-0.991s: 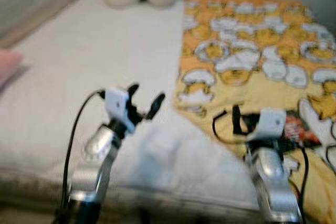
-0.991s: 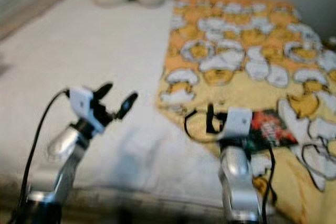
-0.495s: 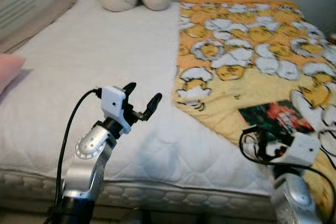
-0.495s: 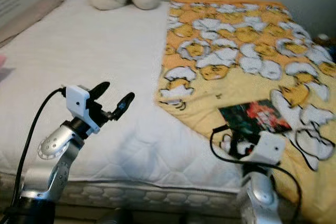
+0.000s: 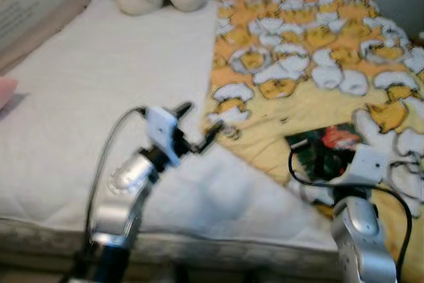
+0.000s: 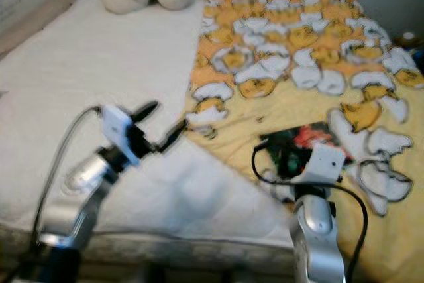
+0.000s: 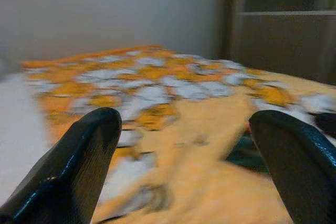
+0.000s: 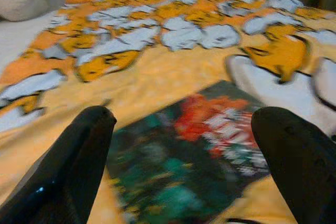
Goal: Clean up the room
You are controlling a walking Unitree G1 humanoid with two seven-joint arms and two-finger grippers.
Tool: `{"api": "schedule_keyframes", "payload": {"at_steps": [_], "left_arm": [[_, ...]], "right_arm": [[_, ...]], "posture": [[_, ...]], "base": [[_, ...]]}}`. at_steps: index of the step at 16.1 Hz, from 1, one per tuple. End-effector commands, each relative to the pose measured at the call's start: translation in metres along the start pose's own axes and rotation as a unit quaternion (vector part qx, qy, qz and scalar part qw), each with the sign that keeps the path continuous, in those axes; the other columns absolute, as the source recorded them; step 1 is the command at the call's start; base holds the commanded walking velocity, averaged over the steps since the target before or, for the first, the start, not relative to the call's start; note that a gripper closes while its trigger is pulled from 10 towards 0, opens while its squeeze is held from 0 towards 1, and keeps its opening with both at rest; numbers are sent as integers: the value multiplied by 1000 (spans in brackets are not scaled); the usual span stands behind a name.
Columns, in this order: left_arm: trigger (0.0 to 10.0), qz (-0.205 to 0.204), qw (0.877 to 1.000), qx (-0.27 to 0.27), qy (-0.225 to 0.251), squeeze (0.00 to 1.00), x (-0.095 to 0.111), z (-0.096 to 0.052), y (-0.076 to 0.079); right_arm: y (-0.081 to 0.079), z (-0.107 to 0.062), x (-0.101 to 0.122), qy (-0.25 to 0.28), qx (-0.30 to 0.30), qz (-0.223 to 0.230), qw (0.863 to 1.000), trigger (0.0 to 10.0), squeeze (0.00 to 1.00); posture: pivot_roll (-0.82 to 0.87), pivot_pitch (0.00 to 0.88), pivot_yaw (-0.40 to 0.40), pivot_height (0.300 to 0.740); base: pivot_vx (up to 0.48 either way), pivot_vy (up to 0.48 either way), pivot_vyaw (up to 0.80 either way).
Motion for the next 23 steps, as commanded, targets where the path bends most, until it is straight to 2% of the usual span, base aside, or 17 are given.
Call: {"api": "schedule_keyframes", "payload": {"at_steps": [1,3,5,6,7,9,12,14,17,20,21,23], "left_arm": [[10000,2,1000,-25,2,0,4,-3,3],[10000,-14,996,-85,-25,0,-2,-8,15],[10000,-11,994,-111,-23,0,3,-9,12],[10000,-11,989,-148,-19,0,13,-7,6],[10000,-15,987,-158,-20,0,16,-6,5],[10000,-22,977,-209,-27,0,28,-4,-4],[10000,-18,968,-247,-30,0,36,-5,-5],[10000,-29,962,-269,-30,0,42,-7,-2],[10000,-44,956,-288,-31,0,46,-13,3],[10000,-63,949,-307,-37,0,44,-22,19],[10000,-70,947,-310,-38,0,45,-25,23],[10000,-78,947,-309,-35,0,46,-26,26]], "right_arm": [[1,-1,-8,-15,-9,21,1000,10000,0],[5,-2,-21,-53,-21,78,995,10000,0],[1,2,-26,-73,-12,116,990,10000,0],[-2,7,-29,-86,-11,162,983,10000,0],[-2,8,-30,-88,-13,173,981,10000,0],[-3,14,-47,-123,-34,241,962,10000,0],[-14,20,-54,-142,-23,275,951,10000,0],[-19,24,-62,-162,-23,310,937,10000,0],[-23,34,-64,-158,-19,295,942,10000,0],[-34,48,-54,-140,1,264,954,10000,0],[-40,52,-46,-125,15,239,963,10000,0],[-47,53,-39,-109,31,220,969,10000,0]], "posture": [[-51,0,46,695],[-44,0,47,695],[-34,0,51,695],[-25,0,56,695],[-22,0,57,695],[-7,8,71,695],[3,13,79,695],[11,18,81,695],[40,38,87,695],[66,52,86,695],[71,54,82,695],[71,54,75,695]], "base": [[0,-428,0],[0,0,0],[0,0,0],[0,0,0],[0,0,0],[0,0,0],[0,0,0],[0,0,0],[0,0,0],[0,0,0],[0,0,0],[0,0,0]]}}
Point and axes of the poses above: a point about 5 cm out from each wrist's last joint towards the gripper, its own z axis pointing out of the wrist towards the gripper, its own x axis along the axis of the wrist's last joint, y = z × x, the point moved 4 cm from there along z, pointing out of the wrist towards the gripper, and after that the axes turned 8 degrees about z, right-handed, at the moved point
